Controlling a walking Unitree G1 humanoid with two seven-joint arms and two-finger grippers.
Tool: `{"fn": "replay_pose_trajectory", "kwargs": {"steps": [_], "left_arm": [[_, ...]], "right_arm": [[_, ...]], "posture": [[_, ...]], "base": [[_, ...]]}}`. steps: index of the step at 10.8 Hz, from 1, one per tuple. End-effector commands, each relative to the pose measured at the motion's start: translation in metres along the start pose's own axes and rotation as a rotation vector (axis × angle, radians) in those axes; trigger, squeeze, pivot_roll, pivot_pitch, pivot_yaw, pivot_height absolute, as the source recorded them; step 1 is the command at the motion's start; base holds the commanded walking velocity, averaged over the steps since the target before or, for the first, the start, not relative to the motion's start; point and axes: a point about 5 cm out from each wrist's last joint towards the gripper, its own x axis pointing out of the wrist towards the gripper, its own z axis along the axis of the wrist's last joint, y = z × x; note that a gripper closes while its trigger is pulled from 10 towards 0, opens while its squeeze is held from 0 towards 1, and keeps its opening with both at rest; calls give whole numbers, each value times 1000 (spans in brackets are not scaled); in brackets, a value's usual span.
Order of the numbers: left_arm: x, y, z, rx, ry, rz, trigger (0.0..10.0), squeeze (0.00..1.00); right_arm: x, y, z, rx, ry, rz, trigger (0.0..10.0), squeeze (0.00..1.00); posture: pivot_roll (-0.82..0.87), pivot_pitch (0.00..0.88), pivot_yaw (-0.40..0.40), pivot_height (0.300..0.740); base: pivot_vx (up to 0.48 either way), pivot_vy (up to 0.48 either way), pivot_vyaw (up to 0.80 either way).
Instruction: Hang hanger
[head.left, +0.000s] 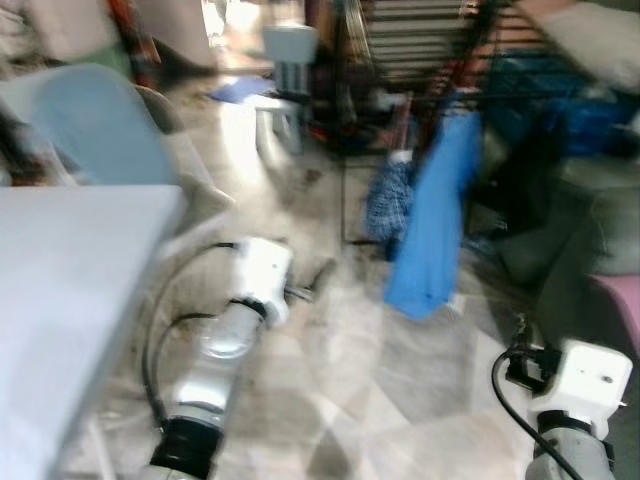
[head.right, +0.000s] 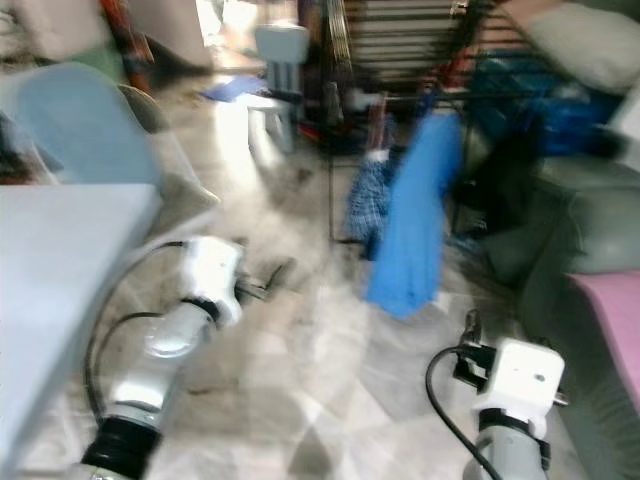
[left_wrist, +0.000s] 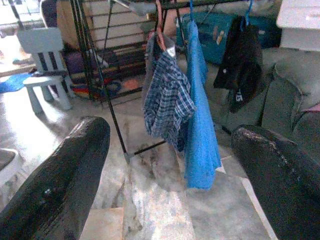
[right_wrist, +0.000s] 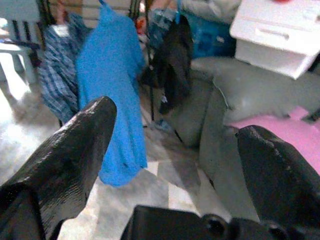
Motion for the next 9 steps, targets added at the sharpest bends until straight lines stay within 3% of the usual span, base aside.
{"fn": "replay_pose_trajectory", "kwargs": {"steps": [1, 3, 9], "left_arm": [[0, 7, 4, 4, -11, 16, 10000, 0], [0, 0, 5, -13, -30, -19, 10000, 0], [1, -9, 6, -37, -36, -63, 10000, 0]], "right_arm": [[2, 4, 4, -5, -16, 19, 10000, 0], [2, 7, 5, -13, -23, 38, 10000, 0], [0, 8, 4, -25, -13, 50, 10000, 0]], "posture": [[-16, 0, -5, 740], [-19, 0, -8, 740], [-26, 0, -11, 740]], "base": [[0, 0, 0], [184, 0, 213], [466, 0, 69]]}}
